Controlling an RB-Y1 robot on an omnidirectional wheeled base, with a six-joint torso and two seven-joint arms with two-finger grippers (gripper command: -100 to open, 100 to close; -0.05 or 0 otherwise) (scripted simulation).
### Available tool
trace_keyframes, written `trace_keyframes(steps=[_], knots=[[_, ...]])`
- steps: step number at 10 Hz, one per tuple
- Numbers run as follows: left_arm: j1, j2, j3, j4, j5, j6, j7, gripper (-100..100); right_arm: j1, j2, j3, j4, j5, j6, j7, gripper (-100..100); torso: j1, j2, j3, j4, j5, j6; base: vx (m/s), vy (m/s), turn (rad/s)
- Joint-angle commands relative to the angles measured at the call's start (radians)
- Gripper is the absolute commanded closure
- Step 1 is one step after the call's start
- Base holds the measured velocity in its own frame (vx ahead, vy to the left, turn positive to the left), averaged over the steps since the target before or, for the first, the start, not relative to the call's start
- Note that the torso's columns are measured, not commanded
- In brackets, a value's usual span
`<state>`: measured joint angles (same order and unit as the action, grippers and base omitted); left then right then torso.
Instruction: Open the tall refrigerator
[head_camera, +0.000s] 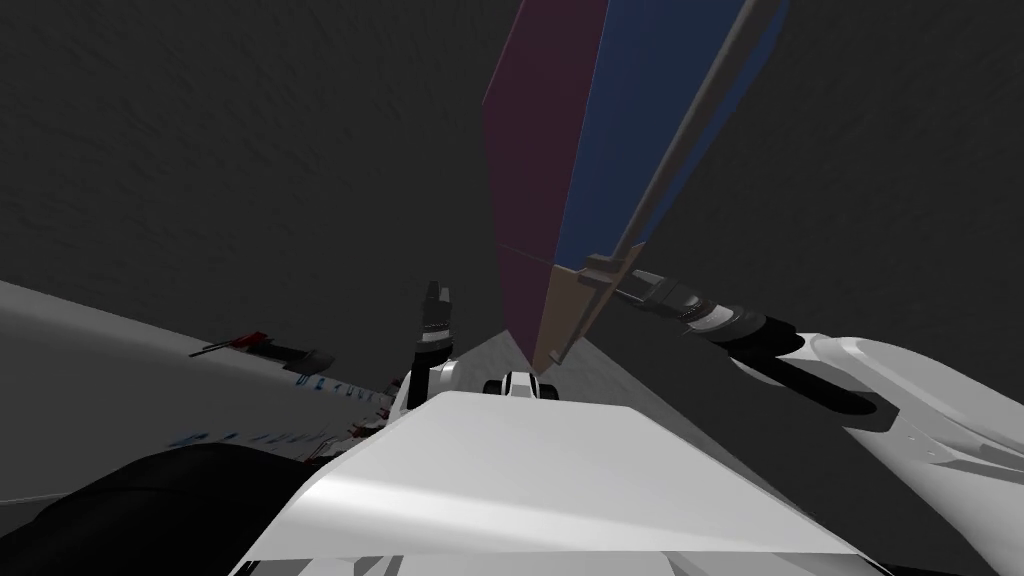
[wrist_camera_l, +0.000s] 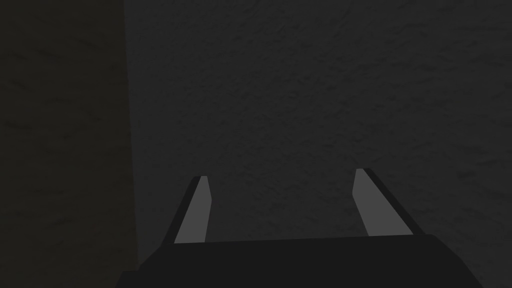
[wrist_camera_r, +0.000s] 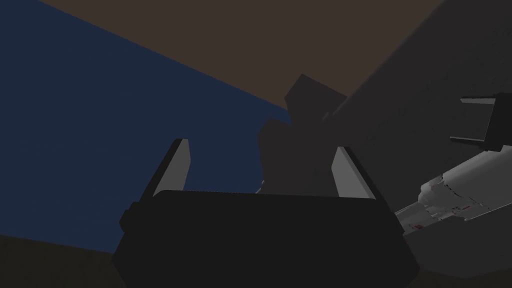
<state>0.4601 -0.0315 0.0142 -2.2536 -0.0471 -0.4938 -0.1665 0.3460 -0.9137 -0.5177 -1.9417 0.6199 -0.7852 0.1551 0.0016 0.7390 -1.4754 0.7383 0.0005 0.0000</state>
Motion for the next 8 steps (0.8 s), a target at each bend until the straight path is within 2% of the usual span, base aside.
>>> trace_keyframes(steps=[1, 5, 8], knots=[[0.0, 0.0, 0.0, 0.0, 0.0, 0.0, 0.0, 0, -0.012, -0.059, -0.021, 0.021, 0.032, -0.005, 0.017, -100, 0.001, 0.001, 0.0, 0.0, 0.0, 0.0, 0.015, 0.135, -0.071], [0.0, 0.0, 0.0, 0.0, 0.0, 0.0, 0.0, 0, -0.029, -0.169, -0.076, 0.064, 0.093, -0.026, 0.05, -100, 0.007, -0.003, -0.003, 0.0, 0.004, -0.004, 0.022, 0.122, -0.129], [0.0, 0.0, 0.0, 0.0, 0.0, 0.0, 0.0, 0, -0.037, -0.226, -0.105, 0.084, 0.124, -0.037, 0.067, -100, 0.017, -0.003, -0.002, 0.0, 0.008, -0.01, 0.017, 0.143, -0.115]])
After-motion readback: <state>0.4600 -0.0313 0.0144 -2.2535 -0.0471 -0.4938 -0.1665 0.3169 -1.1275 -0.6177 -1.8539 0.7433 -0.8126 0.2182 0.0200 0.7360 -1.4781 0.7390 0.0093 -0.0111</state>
